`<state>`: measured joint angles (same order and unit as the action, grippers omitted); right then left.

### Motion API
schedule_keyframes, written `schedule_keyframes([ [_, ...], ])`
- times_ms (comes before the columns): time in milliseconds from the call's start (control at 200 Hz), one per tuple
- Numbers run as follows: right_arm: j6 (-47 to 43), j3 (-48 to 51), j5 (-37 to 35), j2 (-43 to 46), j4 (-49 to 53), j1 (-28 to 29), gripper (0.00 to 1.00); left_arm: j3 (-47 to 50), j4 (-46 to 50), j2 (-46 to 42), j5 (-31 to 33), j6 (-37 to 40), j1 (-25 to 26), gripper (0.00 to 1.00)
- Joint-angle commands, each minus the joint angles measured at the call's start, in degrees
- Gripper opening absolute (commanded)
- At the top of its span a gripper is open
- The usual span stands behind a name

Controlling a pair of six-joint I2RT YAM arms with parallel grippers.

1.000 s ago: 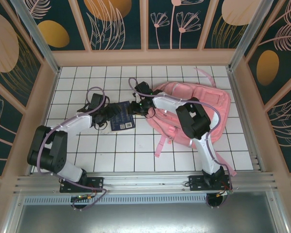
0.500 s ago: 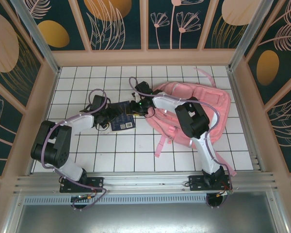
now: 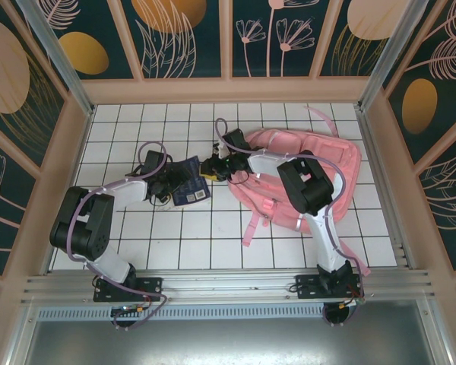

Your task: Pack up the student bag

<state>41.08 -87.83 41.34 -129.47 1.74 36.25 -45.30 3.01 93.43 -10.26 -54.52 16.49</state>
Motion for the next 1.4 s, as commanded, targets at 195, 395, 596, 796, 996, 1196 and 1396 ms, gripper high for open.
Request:
schedule_keyframes([
  [195, -0.5, -0.2, 10.2, 0.3, -1.1, 3.5, 0.32, 0.9, -2.1, 1.2, -3.5, -0.9, 0.4, 0.85],
  [395, -2.7, -0.6, 6.7, -1.0, 2.6, 3.6, 0.27, 0.8, -2.0, 1.2, -3.5, -0.9, 0.3, 0.85],
  [596, -4.7, -0.4, 1.1, 1.4, 5.0, 3.1, 0.02, 0.0, 0.1, -0.6, -3.3, -0.4, 0.2, 0.86],
  [796, -5.3, 4.1, -1.6, 10.8, 1.7, 2.4, 0.00, -1.4, 5.8, -8.2, -3.0, 1.6, -1.7, 0.91],
  [996, 9.1, 12.1, -7.3, 21.5, -11.0, 1.3, 0.00, 0.8, 1.0, -17.4, -10.7, -1.2, -2.5, 0.97],
  [1196, 24.2, 22.7, -16.2, 30.0, -33.4, 4.3, 0.00, 11.4, -19.3, -26.1, -17.5, -14.8, -2.4, 0.99],
  [1396, 27.5, 28.6, -27.6, 36.1, -41.8, 7.2, 0.00, 14.1, -26.2, -30.1, -17.5, -21.0, -2.4, 0.99],
])
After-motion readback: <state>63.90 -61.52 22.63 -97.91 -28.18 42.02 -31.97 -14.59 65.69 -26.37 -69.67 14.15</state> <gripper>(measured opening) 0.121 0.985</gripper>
